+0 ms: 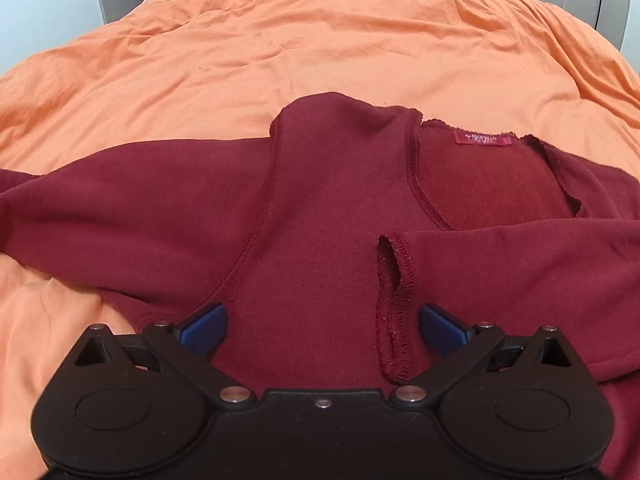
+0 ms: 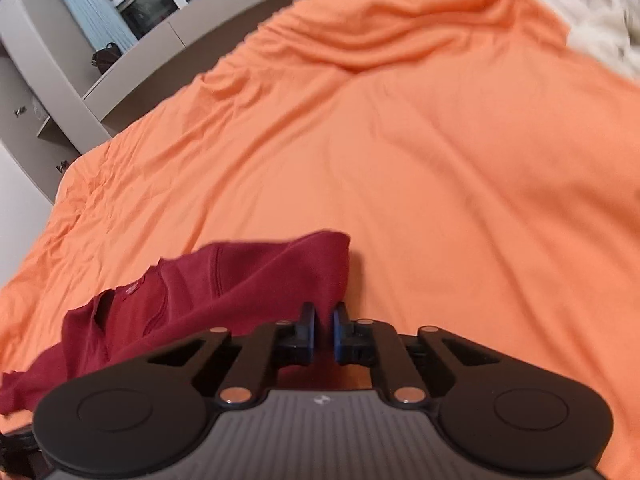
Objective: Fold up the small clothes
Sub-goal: 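Carry the cuff across the sweater body and open the right gripper, then move the left gripper toward the cuff of the other sleeve, then close the left gripper on the other sleeve cuff, then lay the sleeve across the sweater body and open the left gripper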
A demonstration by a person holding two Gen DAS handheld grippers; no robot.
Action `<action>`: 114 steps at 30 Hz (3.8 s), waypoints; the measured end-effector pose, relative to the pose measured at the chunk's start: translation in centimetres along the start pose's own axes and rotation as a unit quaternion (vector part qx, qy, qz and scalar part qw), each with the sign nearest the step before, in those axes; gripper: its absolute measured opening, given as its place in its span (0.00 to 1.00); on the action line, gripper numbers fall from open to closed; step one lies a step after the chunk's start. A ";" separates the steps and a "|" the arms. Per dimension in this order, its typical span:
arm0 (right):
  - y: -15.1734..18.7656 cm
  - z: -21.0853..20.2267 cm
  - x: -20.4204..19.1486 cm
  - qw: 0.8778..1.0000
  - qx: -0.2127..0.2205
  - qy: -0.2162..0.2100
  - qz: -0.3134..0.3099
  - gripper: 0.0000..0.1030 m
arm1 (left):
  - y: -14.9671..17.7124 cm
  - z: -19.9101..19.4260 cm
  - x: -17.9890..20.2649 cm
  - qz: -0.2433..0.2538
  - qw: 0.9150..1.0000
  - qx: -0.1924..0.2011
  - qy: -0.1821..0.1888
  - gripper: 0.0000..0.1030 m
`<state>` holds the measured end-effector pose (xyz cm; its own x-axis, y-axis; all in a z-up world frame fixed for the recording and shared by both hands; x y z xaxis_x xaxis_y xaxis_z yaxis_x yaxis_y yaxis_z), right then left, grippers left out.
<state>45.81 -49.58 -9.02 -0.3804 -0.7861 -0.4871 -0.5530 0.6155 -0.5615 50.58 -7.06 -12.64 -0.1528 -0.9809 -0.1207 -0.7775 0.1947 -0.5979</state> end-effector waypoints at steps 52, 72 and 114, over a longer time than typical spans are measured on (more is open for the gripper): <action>9.5 -4.6 -5.4 0.969 0.034 0.140 -0.199 0.90 | -1.6 -6.1 -6.6 -0.072 0.995 0.042 0.057 1.00; 11.8 -11.6 -11.4 0.974 0.073 -0.097 -0.189 1.00 | 4.7 -7.6 -36.0 -0.366 0.923 0.122 -0.011 0.98; 10.4 -11.6 -8.4 0.984 0.102 -0.018 -0.146 1.00 | -9.8 -13.7 -1.2 0.114 0.953 0.271 0.072 0.08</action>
<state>34.71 -37.20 -2.99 -0.1988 -0.9309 -0.3063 -0.4723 0.3649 -0.8024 50.05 -7.82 4.26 -0.3930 -0.8953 -0.2099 -0.2898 0.3372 -0.8957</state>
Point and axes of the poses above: each gripper's, at about its wrist camera, not at the fingertips, and z roughly the way its jaws point, x to its right, y to its underside, the point moved 4 cm from there along z, roughly the way its jaws point, and after that the axes turned 7 degrees about z, right-handed, at the moved point
